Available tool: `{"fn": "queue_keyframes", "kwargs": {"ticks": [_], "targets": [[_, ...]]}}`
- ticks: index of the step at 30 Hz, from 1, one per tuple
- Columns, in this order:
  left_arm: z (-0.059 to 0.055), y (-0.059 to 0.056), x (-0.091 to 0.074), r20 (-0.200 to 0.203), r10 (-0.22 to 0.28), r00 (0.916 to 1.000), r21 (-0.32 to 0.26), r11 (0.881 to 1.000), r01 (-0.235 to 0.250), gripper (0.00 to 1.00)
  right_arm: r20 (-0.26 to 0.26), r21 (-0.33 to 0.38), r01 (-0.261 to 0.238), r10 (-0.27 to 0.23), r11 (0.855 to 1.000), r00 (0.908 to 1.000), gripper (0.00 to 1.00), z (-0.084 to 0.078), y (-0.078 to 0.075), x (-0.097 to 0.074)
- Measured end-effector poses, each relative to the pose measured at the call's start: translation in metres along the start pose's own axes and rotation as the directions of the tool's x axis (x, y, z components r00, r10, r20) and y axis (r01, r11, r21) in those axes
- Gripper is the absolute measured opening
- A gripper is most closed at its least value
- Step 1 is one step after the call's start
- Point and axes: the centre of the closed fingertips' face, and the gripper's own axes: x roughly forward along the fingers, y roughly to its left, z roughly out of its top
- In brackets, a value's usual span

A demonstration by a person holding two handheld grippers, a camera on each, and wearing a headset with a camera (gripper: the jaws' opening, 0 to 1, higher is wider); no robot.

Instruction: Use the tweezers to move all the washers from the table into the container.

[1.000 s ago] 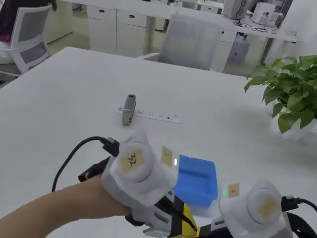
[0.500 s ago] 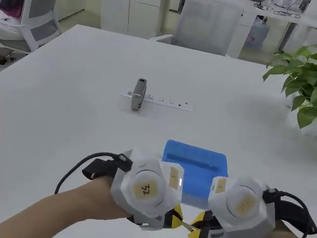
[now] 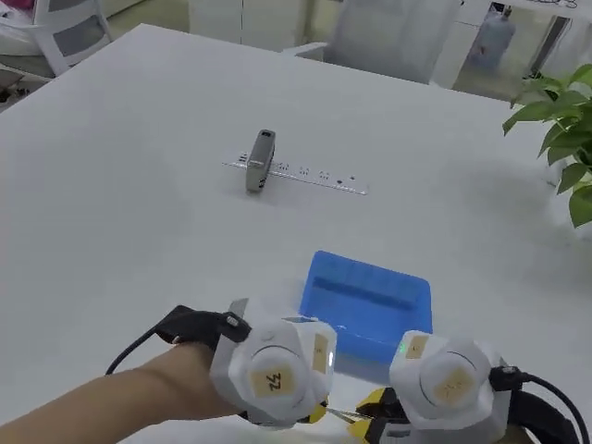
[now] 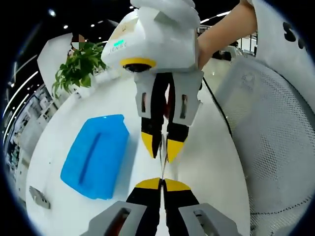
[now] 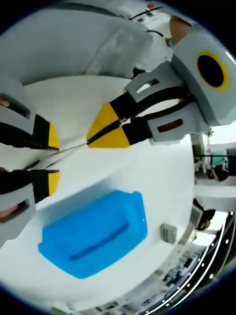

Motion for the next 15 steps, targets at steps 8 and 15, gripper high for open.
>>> {"fn": "queue_keyframes", "kwargs": {"ticks": [8,15], "targets": [[-0.021,0.004,0.013,-0.096,0.026,0.9951,0.011,1.000,-0.025,0.00,0.098,0.151,0.103,-0.119,0.983,0.9881,0.30,-0.006,0.010,-0.034],[-0.022,0.004,0.016,-0.114,0.051,0.9921,-0.007,0.999,-0.052,0.01,0.145,0.272,0.142,-0.186,0.952,0.9718,0.38,-0.017,0.026,-0.062]]}}
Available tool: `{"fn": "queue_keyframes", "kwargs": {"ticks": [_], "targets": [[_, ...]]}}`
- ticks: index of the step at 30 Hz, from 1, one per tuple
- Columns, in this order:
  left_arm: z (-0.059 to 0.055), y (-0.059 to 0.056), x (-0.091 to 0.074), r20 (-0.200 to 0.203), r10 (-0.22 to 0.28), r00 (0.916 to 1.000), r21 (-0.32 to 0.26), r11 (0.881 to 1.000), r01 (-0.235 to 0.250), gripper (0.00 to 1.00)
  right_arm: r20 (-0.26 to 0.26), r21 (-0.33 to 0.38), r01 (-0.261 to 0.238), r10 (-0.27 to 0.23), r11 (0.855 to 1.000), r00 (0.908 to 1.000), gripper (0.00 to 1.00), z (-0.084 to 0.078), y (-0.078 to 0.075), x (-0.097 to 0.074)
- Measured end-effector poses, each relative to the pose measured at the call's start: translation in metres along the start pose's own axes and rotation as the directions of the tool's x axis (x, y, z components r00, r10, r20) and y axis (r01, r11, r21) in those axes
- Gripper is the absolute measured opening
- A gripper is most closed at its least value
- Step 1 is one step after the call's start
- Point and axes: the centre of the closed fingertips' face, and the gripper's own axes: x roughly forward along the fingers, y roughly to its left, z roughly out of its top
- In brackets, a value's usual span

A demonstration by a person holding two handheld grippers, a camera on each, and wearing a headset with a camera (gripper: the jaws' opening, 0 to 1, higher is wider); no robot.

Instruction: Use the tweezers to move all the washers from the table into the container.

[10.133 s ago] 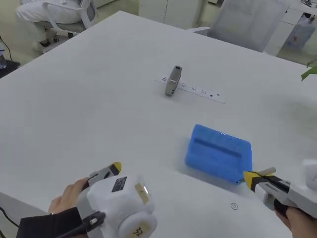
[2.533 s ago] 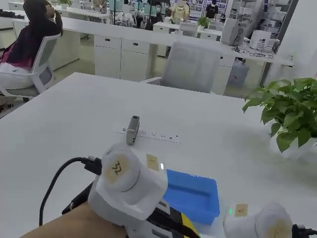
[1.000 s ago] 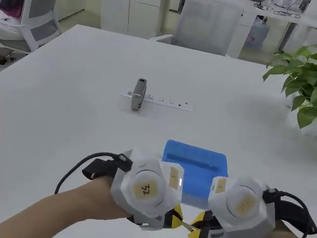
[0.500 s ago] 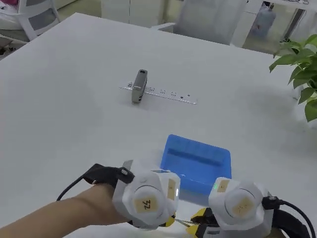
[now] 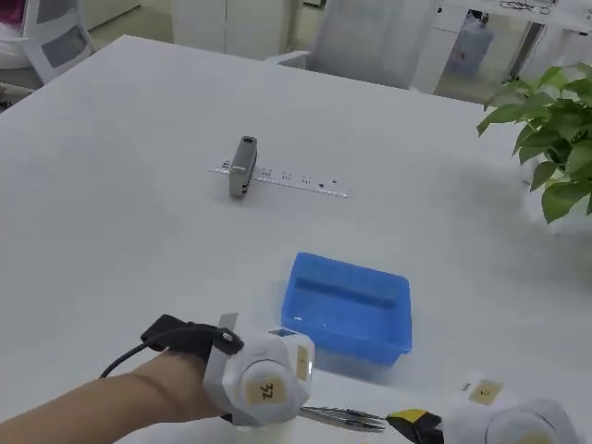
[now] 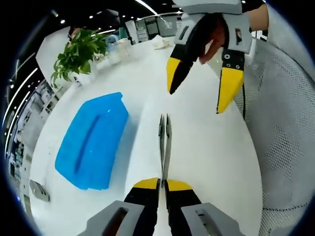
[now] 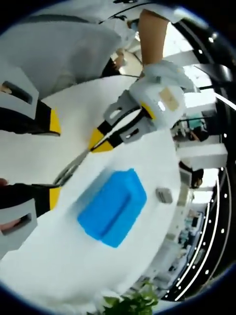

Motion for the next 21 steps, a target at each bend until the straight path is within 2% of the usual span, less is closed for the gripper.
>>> {"fn": "queue_keyframes", "kwargs": {"ticks": [1,2,3,4,5,7,9,10,11,12,13,14,15,16,17,18,19,21], "targets": [[-0.002,0.001,0.000,-0.011,0.011,0.9999,-0.043,0.999,-0.011,0.08,0.004,0.007,0.003,-0.003,1.000,1.0000,0.39,0.000,0.000,-0.001],[-0.001,0.000,-0.002,-0.004,0.014,0.9999,-0.080,0.997,-0.014,0.11,0.018,0.023,0.012,-0.013,1.000,0.9998,0.40,0.000,0.000,-0.006],[0.003,-0.001,-0.005,0.019,0.011,0.9997,-0.111,0.994,-0.009,0.13,0.025,0.031,0.021,-0.022,0.999,0.9995,0.42,-0.001,0.000,-0.009],[0.006,0.001,-0.008,0.034,0.029,0.9990,-0.144,0.989,-0.024,0.19,0.034,0.044,0.036,-0.038,0.998,0.9987,0.45,-0.001,-0.001,-0.014],[0.010,0.003,-0.013,0.054,0.048,0.9974,-0.201,0.979,-0.036,0.23,0.049,0.048,0.048,-0.051,0.998,0.9975,0.47,0.001,-0.003,-0.017],[0.015,0.004,-0.022,0.072,0.072,0.9948,-0.276,0.960,-0.050,0.33,0.088,0.079,0.073,-0.080,0.994,0.9930,0.53,0.005,-0.007,-0.024],[0.019,0.007,-0.034,0.083,0.124,0.9889,-0.370,0.925,-0.085,0.46,0.132,0.121,0.090,-0.106,0.988,0.9855,0.59,0.010,-0.011,-0.030],[0.020,0.009,-0.038,0.083,0.150,0.9852,-0.401,0.910,-0.105,0.58,0.148,0.141,0.097,-0.117,0.985,0.9819,0.62,0.012,-0.014,-0.033],[0.021,0.011,-0.047,0.081,0.190,0.9785,-0.457,0.880,-0.133,0.65,0.158,0.150,0.091,-0.115,0.984,0.9808,0.63,0.013,-0.014,-0.034],[0.022,0.010,-0.052,0.089,0.203,0.9751,-0.480,0.866,-0.137,0.70,0.161,0.158,0.084,-0.109,0.984,0.9809,0.63,0.013,-0.014,-0.035],[0.024,0.013,-0.061,0.102,0.244,0.9644,-0.525,0.836,-0.156,0.75,0.174,0.169,0.082,-0.111,0.982,0.9785,0.63,0.014,-0.015,-0.037],[0.027,0.014,-0.066,0.120,0.273,0.9545,-0.551,0.818,-0.165,0.80,0.182,0.169,0.084,-0.115,0.982,0.9767,0.64,0.015,-0.015,-0.037],[0.028,0.014,-0.071,0.128,0.291,0.9482,-0.575,0.801,-0.168,0.84,0.185,0.170,0.086,-0.117,0.982,0.9757,0.66,0.015,-0.016,-0.038],[0.028,0.013,-0.078,0.128,0.312,0.9415,-0.613,0.771,-0.173,0.89,0.190,0.169,0.091,-0.123,0.981,0.9740,0.67,0.016,-0.016,-0.038],[0.028,0.013,-0.084,0.137,0.333,0.9329,-0.633,0.754,-0.176,0.91,0.195,0.169,0.094,-0.126,0.981,0.9727,0.68,0.017,-0.015,-0.039],[0.028,0.014,-0.089,0.146,0.360,0.9215,-0.661,0.728,-0.180,0.94,0.203,0.171,0.099,-0.133,0.980,0.9702,0.70,0.018,-0.016,-0.040],[0.027,0.014,-0.094,0.143,0.376,0.9157,-0.681,0.709,-0.184,0.99,0.210,0.175,0.103,-0.139,0.979,0.9678,0.71,0.019,-0.016,-0.041],[0.024,0.010,-0.103,0.136,0.397,0.9077,-0.699,0.688,-0.196,0.99,0.225,0.185,0.108,-0.149,0.977,0.9629,0.74,0.019,-0.017,-0.043]]}}
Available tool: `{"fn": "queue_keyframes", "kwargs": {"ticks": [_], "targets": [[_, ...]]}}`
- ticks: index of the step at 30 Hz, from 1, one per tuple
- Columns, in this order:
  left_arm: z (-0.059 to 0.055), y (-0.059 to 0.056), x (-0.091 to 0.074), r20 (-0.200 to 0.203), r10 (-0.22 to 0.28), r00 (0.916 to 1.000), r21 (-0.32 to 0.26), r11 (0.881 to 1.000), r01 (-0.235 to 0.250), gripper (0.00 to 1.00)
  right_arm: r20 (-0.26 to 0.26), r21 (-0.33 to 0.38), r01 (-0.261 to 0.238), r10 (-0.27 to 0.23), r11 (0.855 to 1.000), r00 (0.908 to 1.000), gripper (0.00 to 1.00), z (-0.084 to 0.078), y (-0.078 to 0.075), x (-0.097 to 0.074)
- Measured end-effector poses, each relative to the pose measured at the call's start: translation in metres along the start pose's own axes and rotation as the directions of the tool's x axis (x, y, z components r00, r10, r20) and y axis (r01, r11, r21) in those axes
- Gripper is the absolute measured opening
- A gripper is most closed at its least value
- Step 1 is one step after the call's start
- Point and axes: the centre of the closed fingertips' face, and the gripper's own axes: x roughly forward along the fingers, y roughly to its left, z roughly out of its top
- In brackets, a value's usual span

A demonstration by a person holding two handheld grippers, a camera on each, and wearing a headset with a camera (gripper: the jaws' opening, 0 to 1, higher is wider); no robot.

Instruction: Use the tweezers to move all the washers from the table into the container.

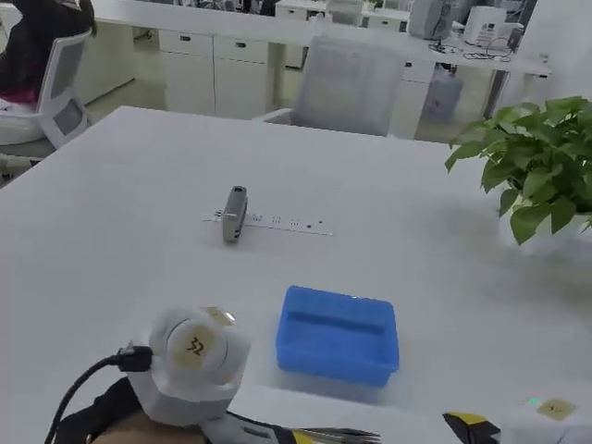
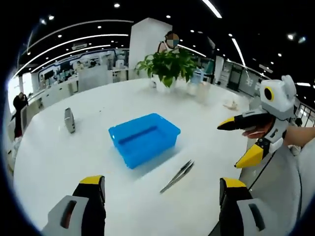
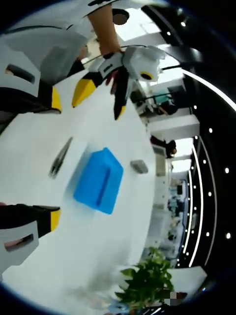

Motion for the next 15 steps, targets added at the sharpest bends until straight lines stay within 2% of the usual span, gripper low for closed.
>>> {"fn": "queue_keyframes", "kwargs": {"ticks": [5,7,9,10,15], "targets": [[-0.002,0.011,-0.019,0.020,0.095,0.9953,-0.004,0.995,-0.095,0.99,0.020,0.021,0.025,-0.025,0.999,0.9995,0.81,0.000,-0.006,-0.004],[-0.007,0.012,-0.024,0.017,0.120,0.9927,-0.045,0.992,-0.119,0.99,0.031,0.033,0.037,-0.038,0.999,0.9988,0.82,0.000,-0.008,-0.005],[-0.007,0.012,-0.028,0.037,0.137,0.9898,-0.064,0.989,-0.135,0.99,0.040,0.046,0.048,-0.050,0.998,0.9980,0.86,-0.001,-0.009,-0.005],[-0.008,0.014,-0.030,0.049,0.160,0.9859,-0.077,0.985,-0.156,0.99,0.039,0.060,0.051,-0.053,0.997,0.9978,0.86,-0.002,-0.009,-0.004],[-0.014,0.019,-0.036,0.034,0.193,0.9807,-0.082,0.978,-0.189,0.99,0.048,0.090,0.064,-0.069,0.994,0.9965,0.91,-0.005,-0.008,-0.004]]}}
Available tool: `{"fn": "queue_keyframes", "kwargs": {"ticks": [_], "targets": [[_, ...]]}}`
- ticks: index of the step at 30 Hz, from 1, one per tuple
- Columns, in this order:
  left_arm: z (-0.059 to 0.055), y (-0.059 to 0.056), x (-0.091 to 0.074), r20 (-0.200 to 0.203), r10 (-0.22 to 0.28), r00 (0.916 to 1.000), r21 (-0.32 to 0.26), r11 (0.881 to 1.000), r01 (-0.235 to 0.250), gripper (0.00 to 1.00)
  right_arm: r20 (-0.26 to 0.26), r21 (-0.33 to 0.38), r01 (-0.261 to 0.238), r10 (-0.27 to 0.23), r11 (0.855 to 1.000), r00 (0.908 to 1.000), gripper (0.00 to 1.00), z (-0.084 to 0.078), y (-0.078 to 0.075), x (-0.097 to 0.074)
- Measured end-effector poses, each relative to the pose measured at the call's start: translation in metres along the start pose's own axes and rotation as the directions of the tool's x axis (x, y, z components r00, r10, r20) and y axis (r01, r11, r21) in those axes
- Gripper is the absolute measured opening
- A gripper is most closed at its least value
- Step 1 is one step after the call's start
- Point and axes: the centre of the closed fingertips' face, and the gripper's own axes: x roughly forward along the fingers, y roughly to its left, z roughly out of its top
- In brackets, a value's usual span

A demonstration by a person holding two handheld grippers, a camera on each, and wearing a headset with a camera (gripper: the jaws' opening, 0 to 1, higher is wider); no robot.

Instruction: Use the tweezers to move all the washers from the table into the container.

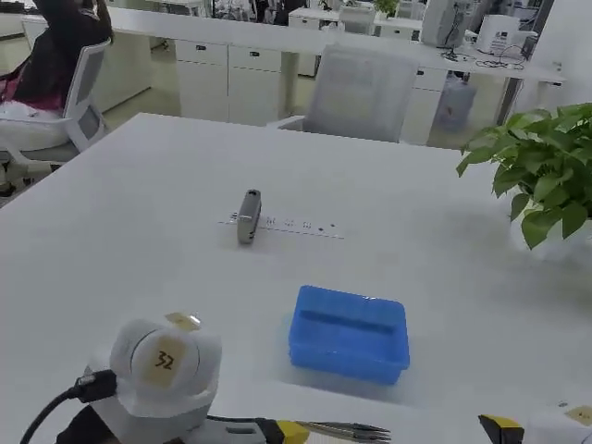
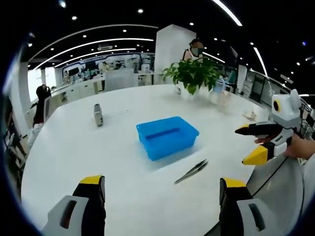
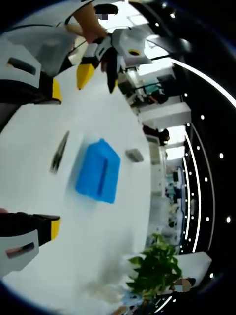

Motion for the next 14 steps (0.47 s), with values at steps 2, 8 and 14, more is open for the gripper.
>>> {"fn": "queue_keyframes", "kwargs": {"ticks": [2,8,14], "targets": [[-0.001,0.004,-0.002,0.000,0.020,0.9998,0.001,1.000,-0.020,0.99,0.001,0.002,0.004,-0.004,1.000,1.0000,0.92,0.000,0.000,0.000],[-0.004,0.004,-0.008,0.012,0.044,0.9989,-0.020,0.999,-0.044,0.99,-0.003,0.003,0.020,-0.020,1.000,0.9998,0.93,-0.003,-0.003,-0.001],[-0.008,0.008,-0.012,0.006,0.063,0.9980,-0.022,0.998,-0.063,0.99,-0.008,-0.001,0.035,-0.035,0.999,0.9994,0.93,-0.003,-0.005,-0.001]]}}
